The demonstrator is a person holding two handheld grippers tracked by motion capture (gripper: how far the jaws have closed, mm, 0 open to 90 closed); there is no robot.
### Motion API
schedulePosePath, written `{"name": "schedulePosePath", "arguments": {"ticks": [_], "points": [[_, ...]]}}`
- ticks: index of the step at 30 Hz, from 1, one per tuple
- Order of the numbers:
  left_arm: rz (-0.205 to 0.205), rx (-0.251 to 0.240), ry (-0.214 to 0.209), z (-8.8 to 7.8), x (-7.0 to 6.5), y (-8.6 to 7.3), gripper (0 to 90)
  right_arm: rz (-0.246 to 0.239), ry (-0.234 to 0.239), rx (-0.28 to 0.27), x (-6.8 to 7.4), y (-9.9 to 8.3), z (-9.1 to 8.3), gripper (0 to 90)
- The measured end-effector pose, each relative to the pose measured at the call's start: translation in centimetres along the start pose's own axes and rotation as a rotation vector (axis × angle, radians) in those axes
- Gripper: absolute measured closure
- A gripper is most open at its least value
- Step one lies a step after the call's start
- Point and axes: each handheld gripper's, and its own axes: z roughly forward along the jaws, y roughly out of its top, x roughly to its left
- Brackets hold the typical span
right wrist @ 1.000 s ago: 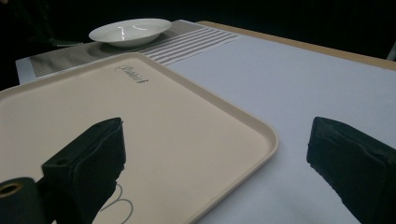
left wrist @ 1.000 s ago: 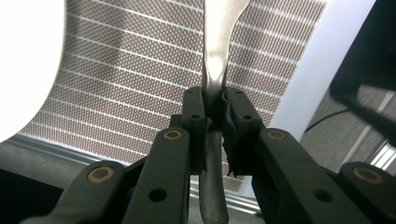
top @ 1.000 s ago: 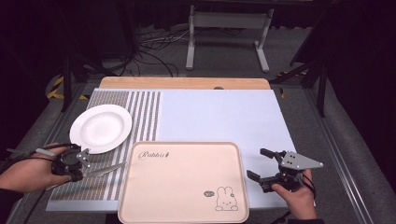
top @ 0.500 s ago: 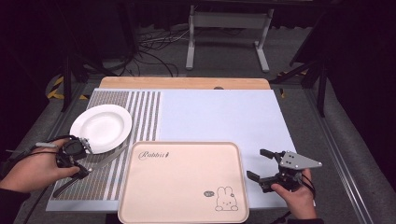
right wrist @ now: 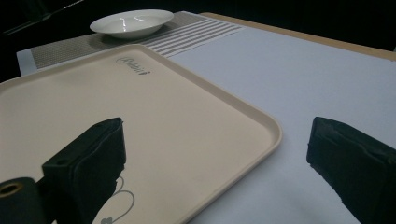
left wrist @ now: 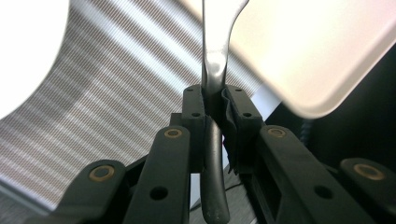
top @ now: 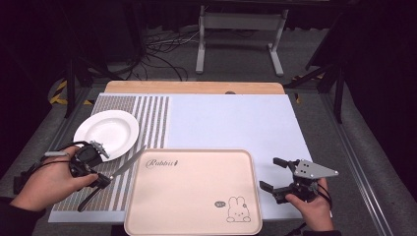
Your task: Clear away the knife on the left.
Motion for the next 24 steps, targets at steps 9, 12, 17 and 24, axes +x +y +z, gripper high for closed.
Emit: {"name": "schedulePosePath", "arguments": {"ticks": [9, 12, 17, 24], "points": [[-0.021, -0.038, -0.030, 1.0, -1.8, 1.8, 80.0, 0.002, 0.001, 0.001, 0.0, 0.0, 0.0, 5.4], [-0.023, -0.037, -0.047, 1.3, -2.3, 2.2, 80.1, 0.002, 0.002, 0.001, -0.1, -0.1, 0.0, 5.3], [-0.008, -0.044, -0.074, 2.1, -3.0, 3.1, 80.0, 0.002, 0.005, 0.000, 0.0, -0.1, 0.0, 5.2], [0.001, -0.051, -0.099, 3.1, -4.2, 4.1, 80.0, 0.001, 0.002, 0.000, -0.1, -0.1, -0.1, 5.2]]}}
